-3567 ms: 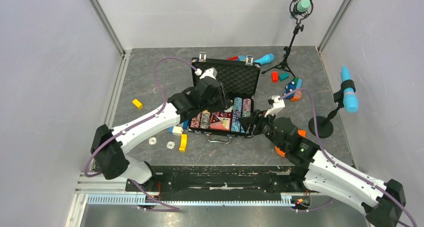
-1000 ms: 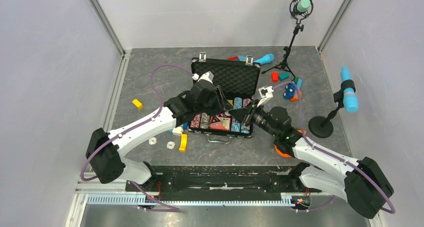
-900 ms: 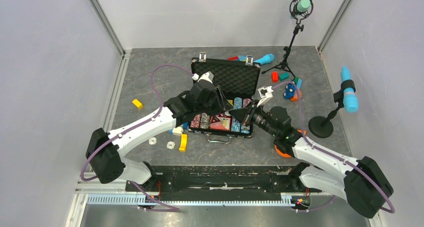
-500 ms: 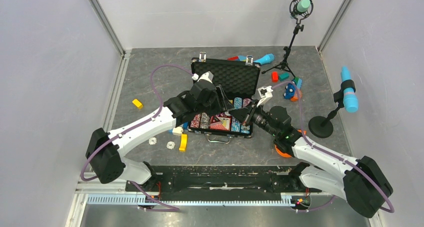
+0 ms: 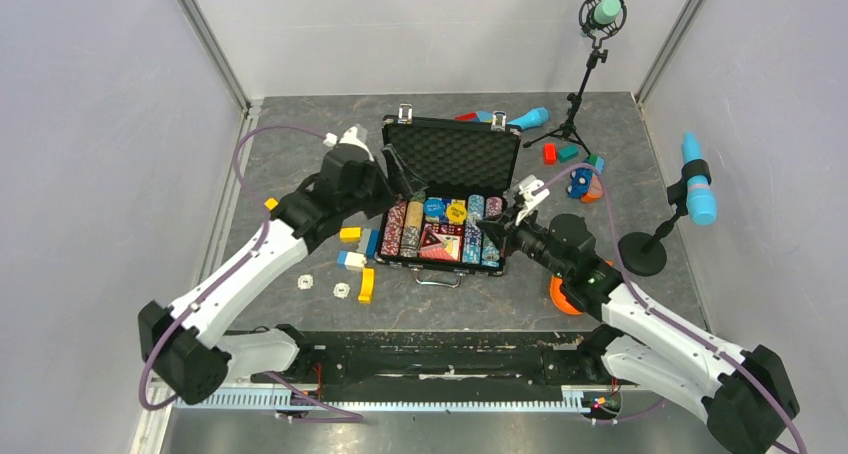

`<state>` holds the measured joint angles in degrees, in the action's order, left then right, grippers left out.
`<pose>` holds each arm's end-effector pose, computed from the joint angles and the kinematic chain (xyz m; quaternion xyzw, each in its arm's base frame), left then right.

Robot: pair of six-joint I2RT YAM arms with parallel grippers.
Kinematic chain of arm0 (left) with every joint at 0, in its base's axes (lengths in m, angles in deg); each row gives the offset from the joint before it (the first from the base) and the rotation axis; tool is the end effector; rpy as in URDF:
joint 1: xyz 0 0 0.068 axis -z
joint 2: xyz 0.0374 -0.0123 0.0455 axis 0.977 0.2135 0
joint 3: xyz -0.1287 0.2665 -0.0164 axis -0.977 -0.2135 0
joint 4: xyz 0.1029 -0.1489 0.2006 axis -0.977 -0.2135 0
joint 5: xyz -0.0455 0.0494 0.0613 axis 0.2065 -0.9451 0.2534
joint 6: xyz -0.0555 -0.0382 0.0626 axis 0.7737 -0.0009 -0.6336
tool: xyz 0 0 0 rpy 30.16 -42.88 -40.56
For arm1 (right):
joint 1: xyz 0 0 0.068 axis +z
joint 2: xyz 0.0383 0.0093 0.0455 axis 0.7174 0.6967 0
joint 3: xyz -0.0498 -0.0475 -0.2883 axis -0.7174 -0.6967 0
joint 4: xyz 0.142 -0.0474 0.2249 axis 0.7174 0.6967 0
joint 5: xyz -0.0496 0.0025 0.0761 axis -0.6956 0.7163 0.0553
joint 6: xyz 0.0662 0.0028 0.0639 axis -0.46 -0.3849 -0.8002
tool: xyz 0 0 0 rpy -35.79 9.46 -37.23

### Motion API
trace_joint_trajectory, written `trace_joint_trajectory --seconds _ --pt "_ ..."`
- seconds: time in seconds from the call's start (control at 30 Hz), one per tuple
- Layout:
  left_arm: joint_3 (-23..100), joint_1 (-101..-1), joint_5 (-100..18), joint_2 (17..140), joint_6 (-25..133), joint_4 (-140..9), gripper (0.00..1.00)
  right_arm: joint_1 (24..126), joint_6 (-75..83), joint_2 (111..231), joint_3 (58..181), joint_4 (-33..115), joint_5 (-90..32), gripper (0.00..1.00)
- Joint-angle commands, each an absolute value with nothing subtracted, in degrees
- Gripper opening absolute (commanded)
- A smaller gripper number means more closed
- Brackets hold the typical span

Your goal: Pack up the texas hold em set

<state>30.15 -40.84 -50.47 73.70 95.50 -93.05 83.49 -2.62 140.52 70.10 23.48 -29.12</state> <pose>0.2540 -0.1878 0.3325 -0.1290 0.8647 -0.3354 0.3511 0.1898 0.1605 0.2673 -0.2011 0.7215 0.3288 0.5752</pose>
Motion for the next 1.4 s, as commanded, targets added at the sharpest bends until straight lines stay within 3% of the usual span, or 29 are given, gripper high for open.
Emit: trace_joint_trajectory --seconds 0.0,0.37,1.37 --pt "27.1 -43.5 -49.9 67.6 89.1 -98.0 0.88 83.4 16.1 138.9 74.3 31.4 -29.6 0.00" --pt "21.0 -45.1 -51.9 58.4 80.1 -106.6 0.91 83.4 37.1 148.3 87.4 60.6 -21.0 0.00" --pt "13.4 -45.3 -63.0 49.9 71.1 -111.6 0.98 83.4 47.8 159.0 89.6 65.9 -27.5 0.00"
